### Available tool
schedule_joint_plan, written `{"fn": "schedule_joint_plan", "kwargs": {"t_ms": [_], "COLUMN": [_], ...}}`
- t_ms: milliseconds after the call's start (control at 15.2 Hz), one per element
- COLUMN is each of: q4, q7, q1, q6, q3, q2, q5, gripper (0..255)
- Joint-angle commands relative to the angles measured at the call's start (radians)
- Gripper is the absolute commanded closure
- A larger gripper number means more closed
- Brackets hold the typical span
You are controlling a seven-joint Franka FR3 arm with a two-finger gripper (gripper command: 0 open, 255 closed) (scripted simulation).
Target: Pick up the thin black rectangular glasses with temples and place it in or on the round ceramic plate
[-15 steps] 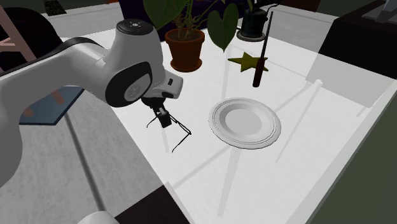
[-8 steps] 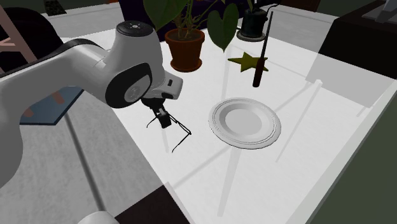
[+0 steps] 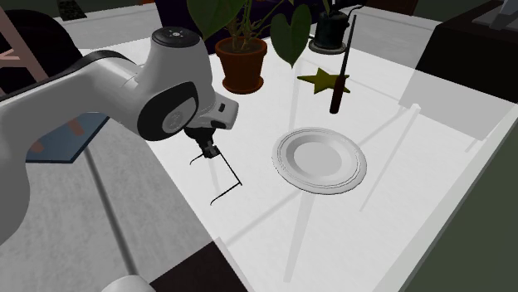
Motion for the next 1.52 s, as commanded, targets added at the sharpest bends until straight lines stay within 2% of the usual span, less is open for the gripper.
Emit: {"fn": "schedule_joint_plan", "kwargs": {"t_ms": [0, 66, 132, 462, 792, 1254, 1452], "q4": [0.0, 0.0, 0.0, 0.007, 0.062, -0.039, -0.047], "q7": [0.0, 0.0, 0.0, -0.523, -1.057, -1.057, -1.057], "q1": [0.0, 0.0, 0.0, 0.122, 0.233, 0.236, 0.236], "q6": [0.0, 0.0, 0.0, -0.136, -0.204, -0.113, -0.105], "q3": [0.0, 0.0, 0.0, -0.161, -0.306, -0.305, -0.305], "q2": [0.0, 0.0, 0.0, -0.031, -0.012, -0.022, -0.023], "q5": [0.0, 0.0, 0.0, -0.204, -0.431, -0.429, -0.429], "gripper": [255, 255, 0, 0, 0, 0, 0]}}
